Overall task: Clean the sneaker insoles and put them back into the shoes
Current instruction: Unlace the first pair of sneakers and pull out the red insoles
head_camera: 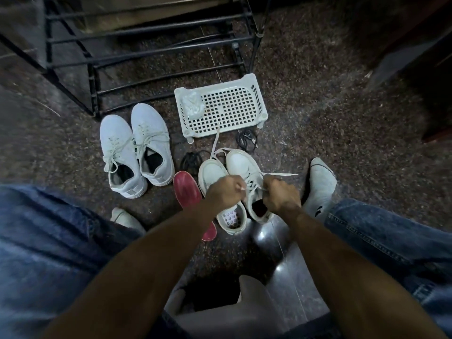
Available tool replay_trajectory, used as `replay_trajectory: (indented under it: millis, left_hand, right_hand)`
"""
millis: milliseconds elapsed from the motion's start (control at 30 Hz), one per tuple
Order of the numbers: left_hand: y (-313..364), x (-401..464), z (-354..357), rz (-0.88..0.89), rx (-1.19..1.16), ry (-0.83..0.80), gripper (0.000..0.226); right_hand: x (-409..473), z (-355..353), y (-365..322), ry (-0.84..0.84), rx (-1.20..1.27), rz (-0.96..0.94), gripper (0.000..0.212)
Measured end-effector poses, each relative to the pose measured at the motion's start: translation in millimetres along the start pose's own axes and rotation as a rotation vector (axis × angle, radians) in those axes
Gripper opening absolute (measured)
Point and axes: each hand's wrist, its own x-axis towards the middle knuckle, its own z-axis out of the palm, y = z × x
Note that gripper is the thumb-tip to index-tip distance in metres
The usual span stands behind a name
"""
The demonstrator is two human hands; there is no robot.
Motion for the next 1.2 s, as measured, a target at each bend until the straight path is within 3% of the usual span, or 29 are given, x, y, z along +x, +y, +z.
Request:
replay_trajectory:
  millis: [200, 367, 567, 733, 1200]
  left_hand:
    - [10.9, -0.5, 37.5, 0.059, 0.423, 0.130, 0.042]
    - [24.0, 7.2, 34.0, 0.050, 0.700, 0.026, 0.043]
    - [22.9, 11.2, 16.1, 0.042, 0.631, -0.070, 0.037]
    - [7.3, 7.1, 9.4, 0.027, 0.220, -0.040, 0.019]
    - [-1.0, 3.4, 16.6, 0.015, 0.262, 0.004, 0.033]
  right_hand:
    - [2.8, 11.7, 7.6, -0.023, 0.131, 0.027, 0.016]
    - [3.3, 11.2, 13.4, -0.056, 0.124, 0.026, 0.014]
    - [7.9, 10.3, 5.0, -0.099, 0.127, 0.067, 0.019]
    - [5.6, 18.2, -1.0, -0.105, 0.097, 0.089, 0.036]
    - [22.0, 10.0, -9.7, -0.212, -0.055, -0.015, 0.034]
